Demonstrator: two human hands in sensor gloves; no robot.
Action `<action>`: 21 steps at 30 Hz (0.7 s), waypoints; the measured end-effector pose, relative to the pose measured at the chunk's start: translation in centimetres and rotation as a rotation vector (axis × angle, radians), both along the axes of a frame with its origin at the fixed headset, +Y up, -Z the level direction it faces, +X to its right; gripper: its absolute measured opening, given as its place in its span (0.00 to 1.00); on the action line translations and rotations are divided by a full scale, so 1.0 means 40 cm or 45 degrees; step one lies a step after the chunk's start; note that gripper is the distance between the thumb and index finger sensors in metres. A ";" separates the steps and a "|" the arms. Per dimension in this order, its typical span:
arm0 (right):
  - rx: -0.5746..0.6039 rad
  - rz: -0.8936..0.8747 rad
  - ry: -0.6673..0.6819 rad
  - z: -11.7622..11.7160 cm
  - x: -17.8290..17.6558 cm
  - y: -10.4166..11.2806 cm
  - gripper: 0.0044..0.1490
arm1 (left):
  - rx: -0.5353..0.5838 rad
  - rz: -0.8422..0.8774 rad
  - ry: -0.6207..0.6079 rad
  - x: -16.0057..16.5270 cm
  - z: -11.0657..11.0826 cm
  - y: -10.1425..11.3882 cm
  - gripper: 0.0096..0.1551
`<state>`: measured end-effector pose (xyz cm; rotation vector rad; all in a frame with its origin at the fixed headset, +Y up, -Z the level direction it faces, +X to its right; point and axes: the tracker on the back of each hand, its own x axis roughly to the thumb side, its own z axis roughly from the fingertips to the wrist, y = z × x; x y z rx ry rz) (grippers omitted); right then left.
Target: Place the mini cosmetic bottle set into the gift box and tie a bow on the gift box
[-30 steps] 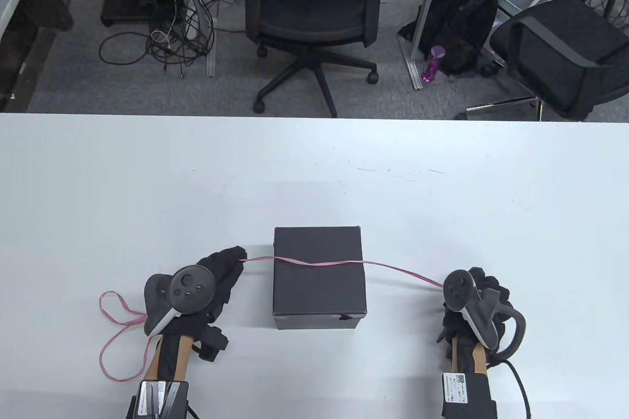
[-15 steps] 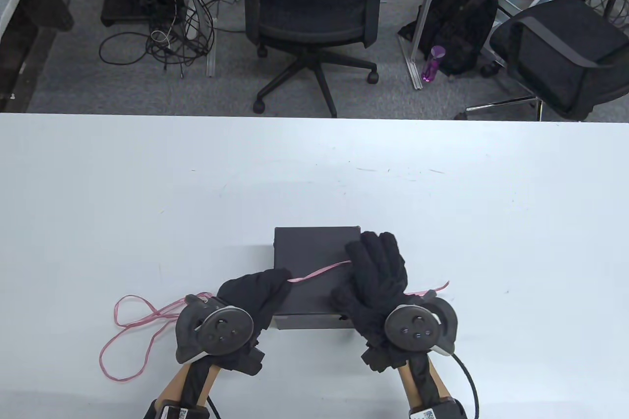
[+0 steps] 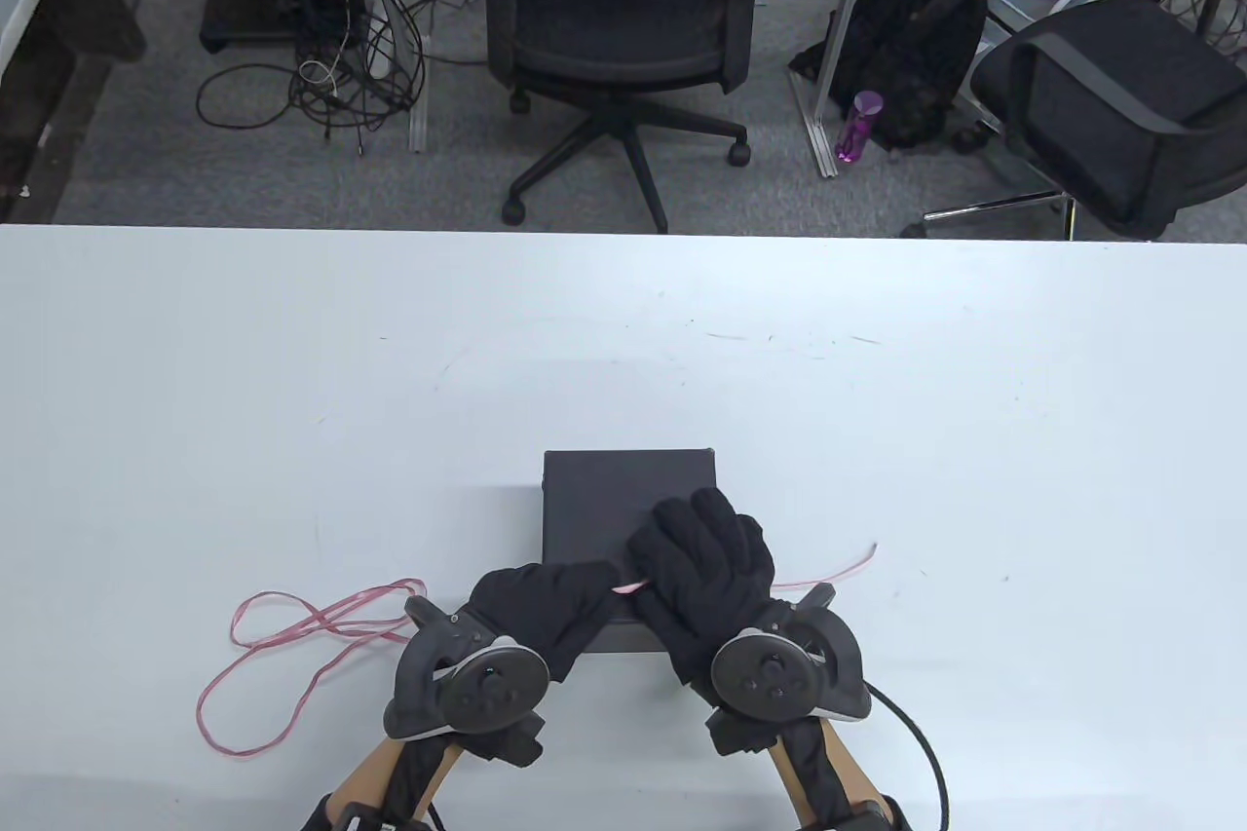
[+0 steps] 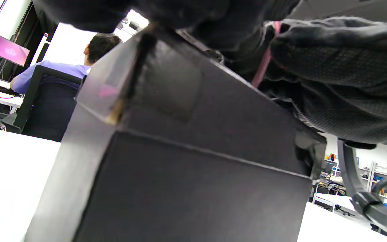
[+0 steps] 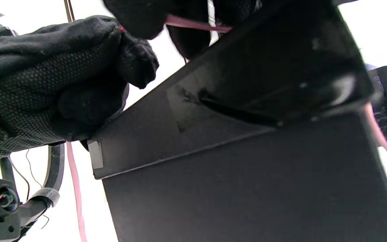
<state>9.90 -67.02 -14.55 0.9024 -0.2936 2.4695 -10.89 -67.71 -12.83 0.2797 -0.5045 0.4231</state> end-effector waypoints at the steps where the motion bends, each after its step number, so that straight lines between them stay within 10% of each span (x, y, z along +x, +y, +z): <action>1: 0.026 -0.015 -0.003 0.002 0.003 0.002 0.27 | 0.000 -0.001 0.000 0.000 0.000 0.001 0.24; 12: 0.078 -0.199 -0.371 -0.042 0.131 0.022 0.25 | -0.009 -0.057 0.205 -0.120 -0.038 0.024 0.23; 21: 0.106 0.071 -0.811 -0.092 0.264 -0.045 0.25 | -0.105 -0.016 0.369 -0.232 -0.075 0.014 0.23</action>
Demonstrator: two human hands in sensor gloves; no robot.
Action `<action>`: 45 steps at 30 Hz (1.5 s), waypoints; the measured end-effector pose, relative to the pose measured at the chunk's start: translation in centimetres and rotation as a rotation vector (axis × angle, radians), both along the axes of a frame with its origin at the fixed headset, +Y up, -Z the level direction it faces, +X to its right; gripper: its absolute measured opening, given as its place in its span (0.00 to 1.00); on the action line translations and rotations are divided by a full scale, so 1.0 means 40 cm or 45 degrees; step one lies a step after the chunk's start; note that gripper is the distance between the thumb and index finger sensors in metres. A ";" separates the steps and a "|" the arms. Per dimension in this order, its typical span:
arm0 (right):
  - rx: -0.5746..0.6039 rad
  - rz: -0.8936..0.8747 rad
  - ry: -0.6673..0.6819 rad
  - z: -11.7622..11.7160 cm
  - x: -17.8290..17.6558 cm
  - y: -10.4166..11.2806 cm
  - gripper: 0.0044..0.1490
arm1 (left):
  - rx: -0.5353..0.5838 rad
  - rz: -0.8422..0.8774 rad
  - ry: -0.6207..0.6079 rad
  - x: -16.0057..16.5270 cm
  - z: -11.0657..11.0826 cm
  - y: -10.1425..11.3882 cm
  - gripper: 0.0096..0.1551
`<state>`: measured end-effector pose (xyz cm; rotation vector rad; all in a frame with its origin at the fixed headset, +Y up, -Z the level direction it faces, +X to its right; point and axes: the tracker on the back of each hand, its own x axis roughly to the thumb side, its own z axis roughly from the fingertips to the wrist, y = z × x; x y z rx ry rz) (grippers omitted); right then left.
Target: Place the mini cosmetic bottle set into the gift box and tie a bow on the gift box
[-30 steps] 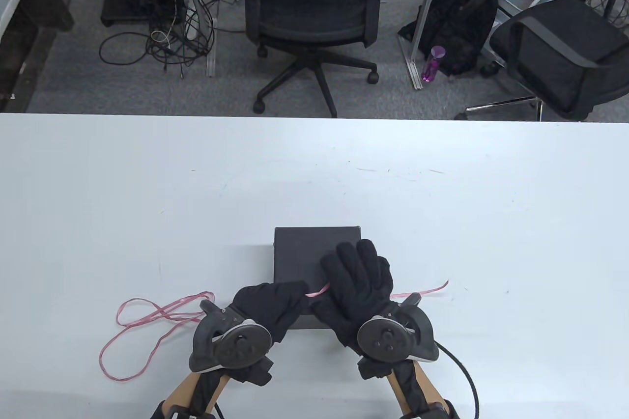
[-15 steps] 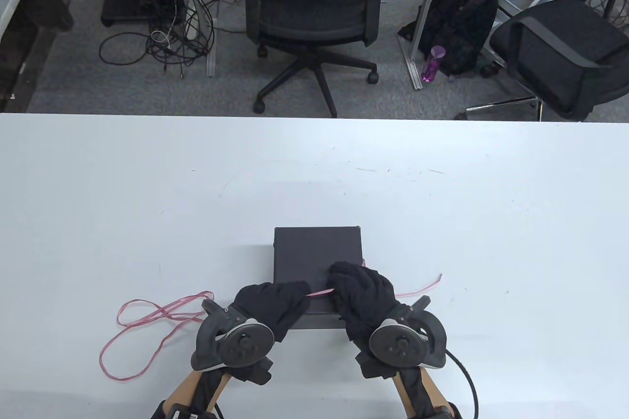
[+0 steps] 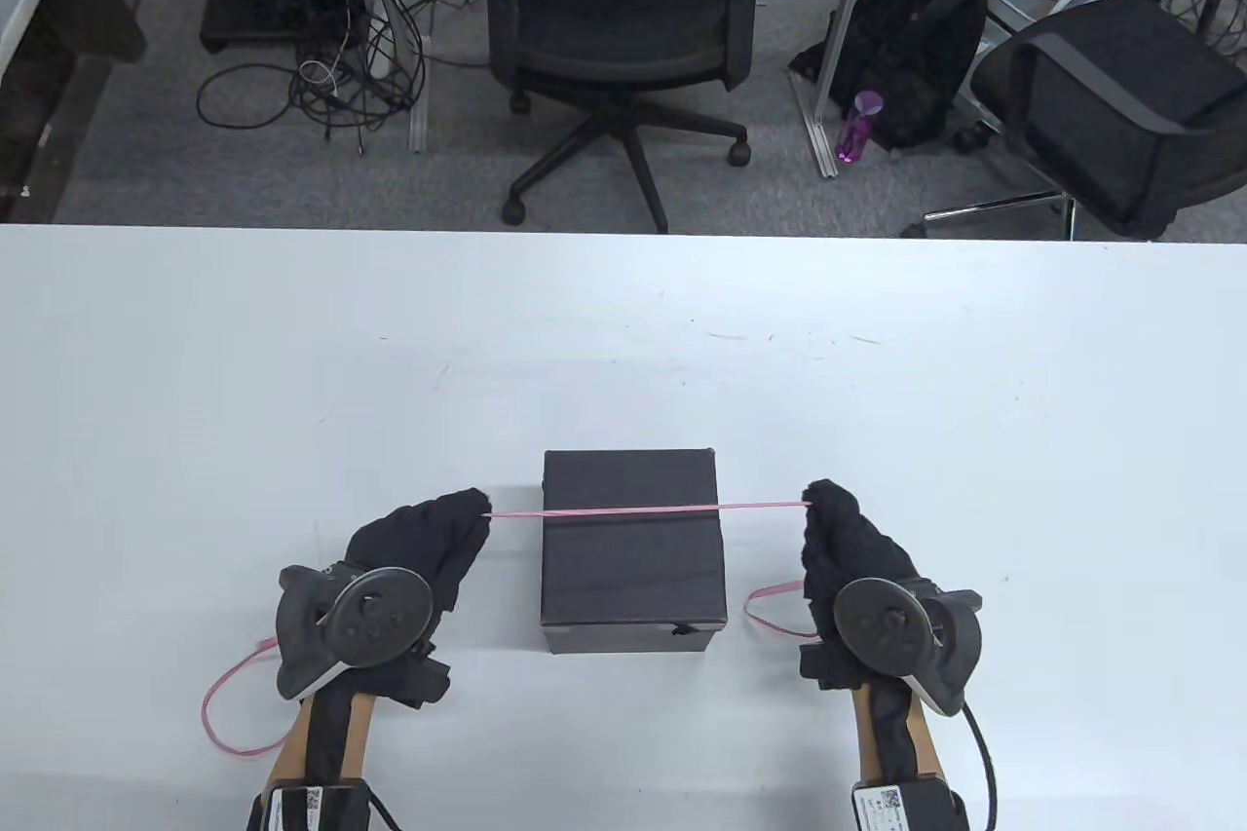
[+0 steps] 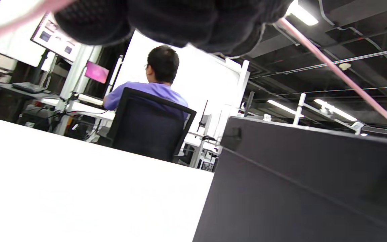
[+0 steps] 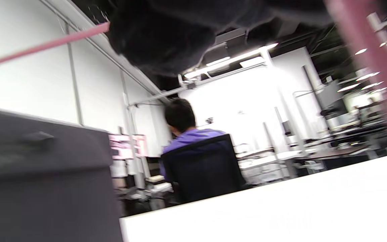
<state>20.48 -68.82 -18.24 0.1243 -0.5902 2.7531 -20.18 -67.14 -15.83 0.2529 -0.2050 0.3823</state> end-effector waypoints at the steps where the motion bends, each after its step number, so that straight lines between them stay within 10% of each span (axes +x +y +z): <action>1: -0.011 0.031 -0.042 -0.004 0.010 -0.008 0.25 | -0.006 0.002 0.013 -0.008 -0.002 -0.002 0.23; 19: -0.599 0.308 -0.502 -0.050 0.141 -0.152 0.26 | 0.012 0.266 0.151 -0.118 -0.002 0.004 0.23; 23: -0.746 0.208 -0.303 -0.059 0.108 -0.128 0.40 | -0.007 0.379 0.078 -0.097 -0.002 0.007 0.23; 29: -0.198 -0.050 0.141 -0.018 -0.011 -0.009 0.42 | -0.064 0.397 -0.049 -0.016 0.005 0.011 0.23; 35: -0.271 -0.111 0.701 0.045 -0.211 0.039 0.56 | 0.038 0.336 -0.294 0.098 0.056 0.047 0.22; 40: -0.231 -0.023 0.870 0.090 -0.298 0.050 0.64 | 0.134 0.333 -0.341 0.137 0.092 0.063 0.22; 45: -0.233 -0.123 0.929 0.098 -0.321 0.040 0.51 | 0.085 0.393 -0.456 0.149 0.087 0.058 0.22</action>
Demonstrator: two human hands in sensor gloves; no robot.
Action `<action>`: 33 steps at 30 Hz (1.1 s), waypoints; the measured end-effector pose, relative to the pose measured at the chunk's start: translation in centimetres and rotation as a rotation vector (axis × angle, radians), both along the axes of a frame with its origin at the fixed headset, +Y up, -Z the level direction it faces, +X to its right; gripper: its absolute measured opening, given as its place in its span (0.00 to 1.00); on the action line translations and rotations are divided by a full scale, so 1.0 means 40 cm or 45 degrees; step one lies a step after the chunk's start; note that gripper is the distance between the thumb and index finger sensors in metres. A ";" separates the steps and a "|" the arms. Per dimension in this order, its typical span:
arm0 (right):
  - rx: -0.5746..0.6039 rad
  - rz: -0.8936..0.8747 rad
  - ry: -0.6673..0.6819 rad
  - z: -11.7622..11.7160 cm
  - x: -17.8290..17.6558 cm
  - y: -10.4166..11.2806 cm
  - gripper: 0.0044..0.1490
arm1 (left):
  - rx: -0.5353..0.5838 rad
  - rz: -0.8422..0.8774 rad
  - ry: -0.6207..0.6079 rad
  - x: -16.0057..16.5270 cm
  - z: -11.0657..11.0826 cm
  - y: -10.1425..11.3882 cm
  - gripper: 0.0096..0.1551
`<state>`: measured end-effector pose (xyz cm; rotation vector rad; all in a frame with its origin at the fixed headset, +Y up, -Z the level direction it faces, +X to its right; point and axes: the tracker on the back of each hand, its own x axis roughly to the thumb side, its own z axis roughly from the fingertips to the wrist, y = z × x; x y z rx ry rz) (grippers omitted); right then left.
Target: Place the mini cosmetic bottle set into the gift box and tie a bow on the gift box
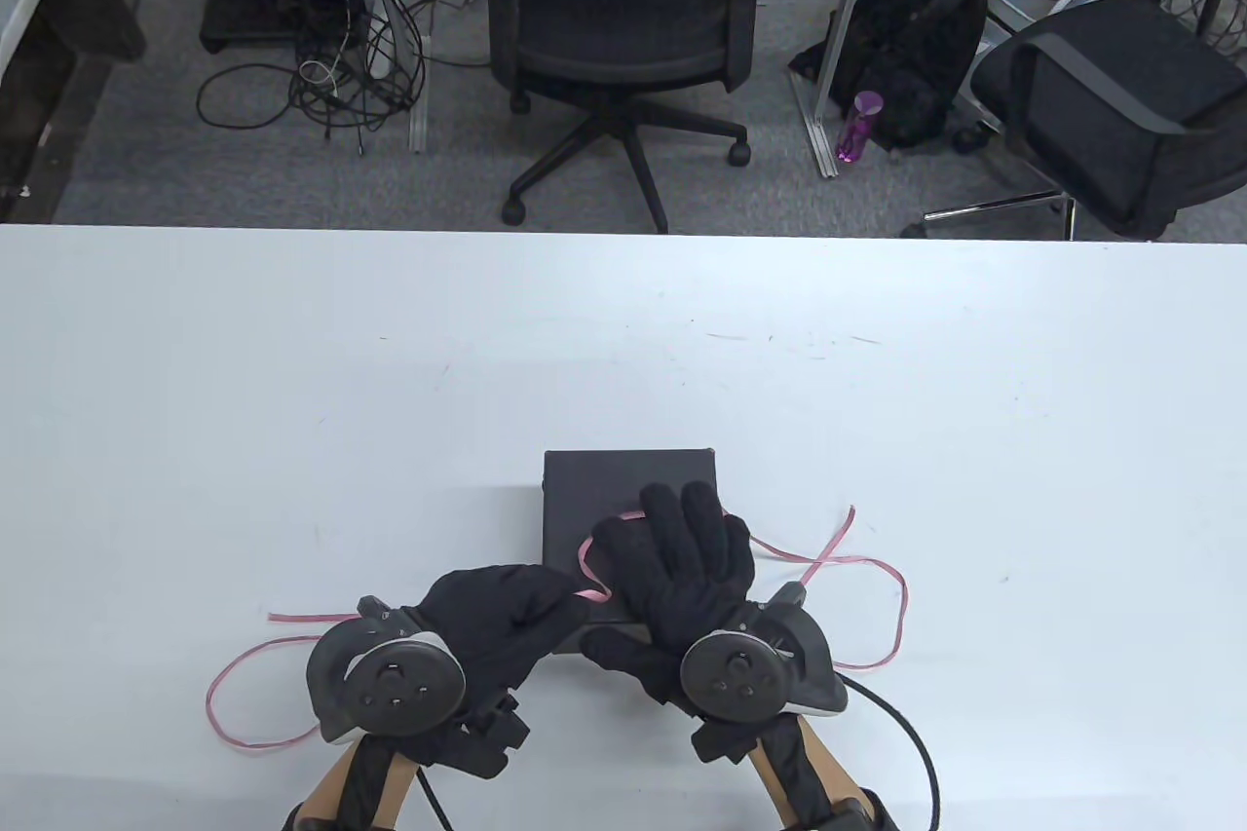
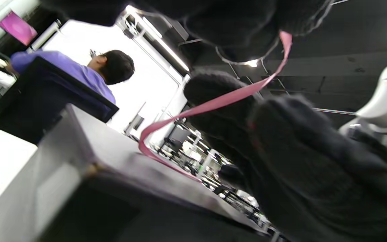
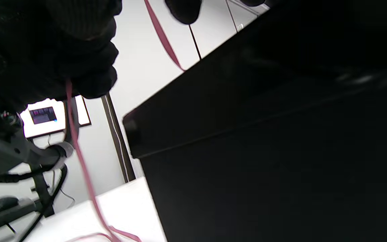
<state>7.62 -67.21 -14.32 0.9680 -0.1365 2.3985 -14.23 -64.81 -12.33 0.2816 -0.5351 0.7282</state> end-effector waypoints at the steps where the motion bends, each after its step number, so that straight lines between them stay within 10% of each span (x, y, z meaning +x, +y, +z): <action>1: -0.022 -0.106 0.020 -0.002 0.001 0.001 0.42 | -0.021 0.004 -0.033 0.003 -0.002 -0.003 0.22; 3: -0.060 -0.339 -0.024 -0.006 0.015 0.009 0.27 | -0.022 -0.022 -0.035 0.000 -0.006 -0.002 0.22; 15: -0.320 -1.163 -0.318 -0.085 0.251 0.011 0.25 | -0.020 -0.185 0.313 -0.125 -0.054 -0.017 0.22; 33: 0.308 0.297 -1.021 -0.106 0.317 -0.021 0.26 | -0.125 -0.401 0.487 -0.158 -0.102 -0.096 0.22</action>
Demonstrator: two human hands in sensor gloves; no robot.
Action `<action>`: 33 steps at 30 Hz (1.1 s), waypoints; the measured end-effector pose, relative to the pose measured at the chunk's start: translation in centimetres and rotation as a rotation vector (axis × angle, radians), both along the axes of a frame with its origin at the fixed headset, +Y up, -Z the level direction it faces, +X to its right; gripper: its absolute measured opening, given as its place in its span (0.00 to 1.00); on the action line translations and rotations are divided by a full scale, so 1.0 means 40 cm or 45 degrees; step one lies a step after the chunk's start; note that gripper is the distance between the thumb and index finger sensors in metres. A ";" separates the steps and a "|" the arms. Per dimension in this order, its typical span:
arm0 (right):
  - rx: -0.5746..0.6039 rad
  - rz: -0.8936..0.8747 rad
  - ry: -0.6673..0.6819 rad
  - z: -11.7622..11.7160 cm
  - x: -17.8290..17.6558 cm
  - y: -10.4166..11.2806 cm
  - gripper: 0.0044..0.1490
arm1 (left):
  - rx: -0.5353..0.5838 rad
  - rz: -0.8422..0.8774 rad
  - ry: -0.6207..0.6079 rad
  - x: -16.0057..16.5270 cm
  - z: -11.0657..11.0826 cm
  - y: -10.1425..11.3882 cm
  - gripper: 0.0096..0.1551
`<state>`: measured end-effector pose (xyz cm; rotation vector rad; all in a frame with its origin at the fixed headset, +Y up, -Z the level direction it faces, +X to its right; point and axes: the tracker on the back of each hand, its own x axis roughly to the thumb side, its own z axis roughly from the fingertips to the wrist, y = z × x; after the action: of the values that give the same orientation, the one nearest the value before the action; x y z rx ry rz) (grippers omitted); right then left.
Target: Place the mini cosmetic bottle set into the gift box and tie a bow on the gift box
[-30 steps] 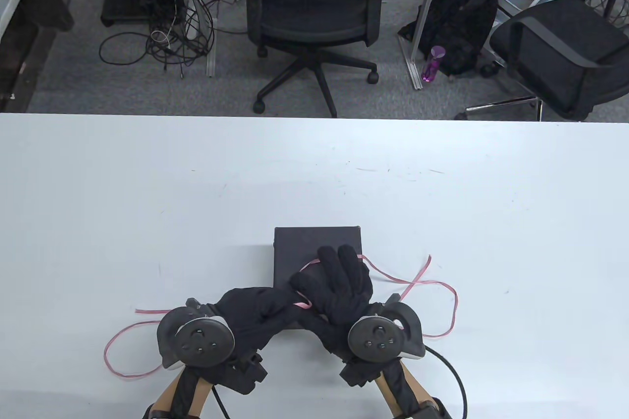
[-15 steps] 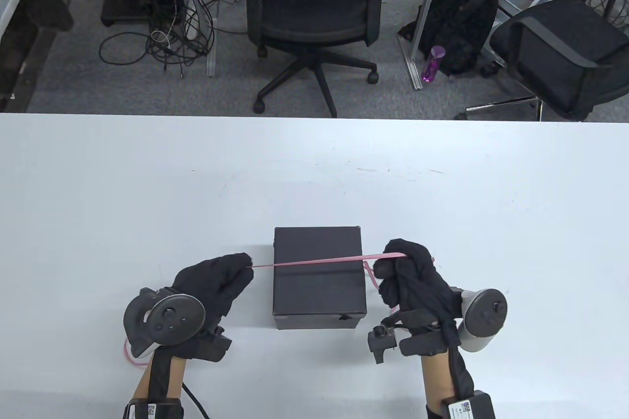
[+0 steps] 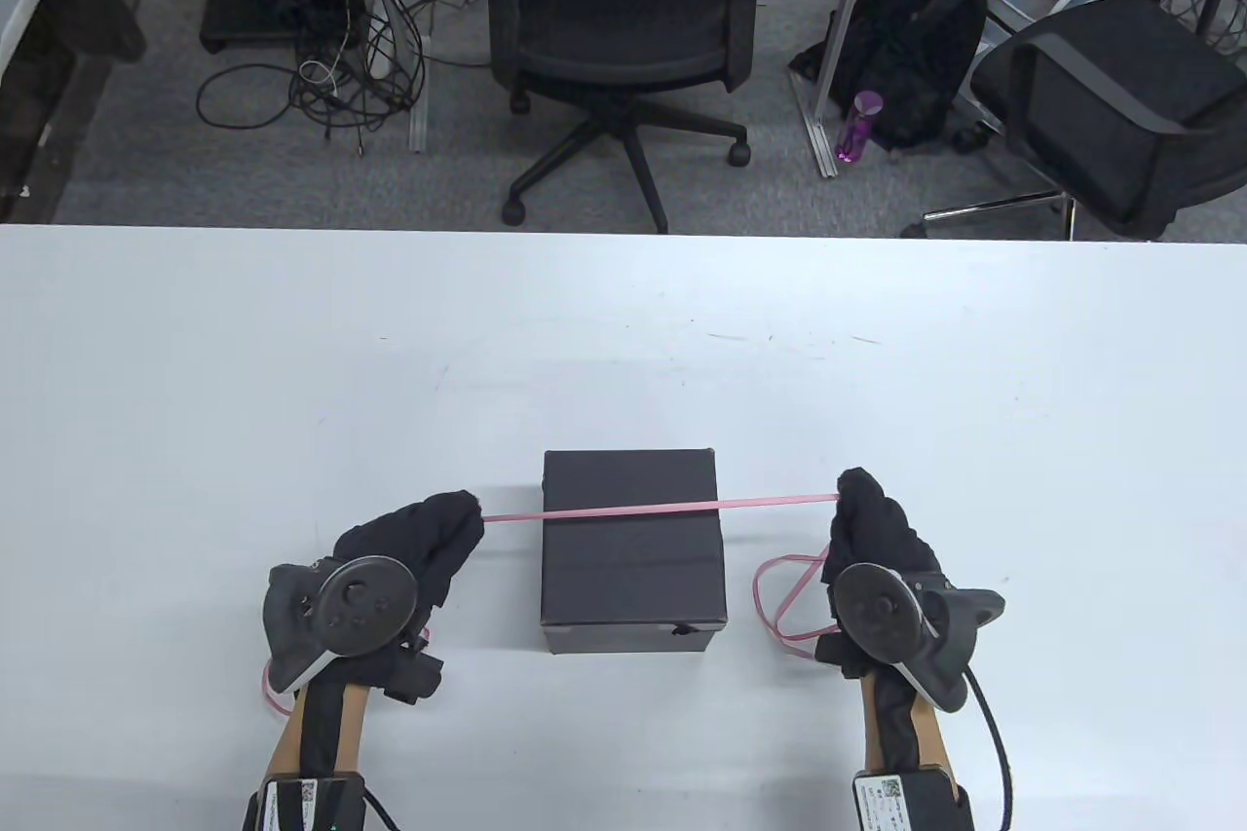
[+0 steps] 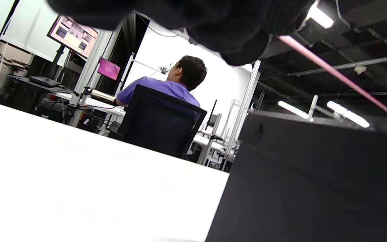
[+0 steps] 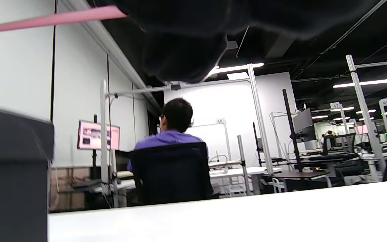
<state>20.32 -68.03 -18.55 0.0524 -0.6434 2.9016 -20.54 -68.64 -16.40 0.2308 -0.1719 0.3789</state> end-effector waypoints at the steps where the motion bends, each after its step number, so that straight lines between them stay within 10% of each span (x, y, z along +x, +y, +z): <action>1: -0.032 0.033 -0.006 -0.004 -0.002 -0.010 0.26 | -0.031 -0.016 0.007 0.004 -0.005 -0.012 0.22; 22: -0.652 -0.009 0.360 -0.049 -0.125 -0.223 0.27 | -0.470 -0.270 -0.078 0.141 -0.038 -0.244 0.24; 33: -0.785 -0.248 0.431 -0.048 -0.147 -0.257 0.31 | -0.595 -0.206 -0.117 0.163 -0.040 -0.280 0.24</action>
<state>14.45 -78.31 -20.46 0.3649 0.2894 2.6728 -14.00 -79.82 -18.00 -0.2607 -0.1857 0.2596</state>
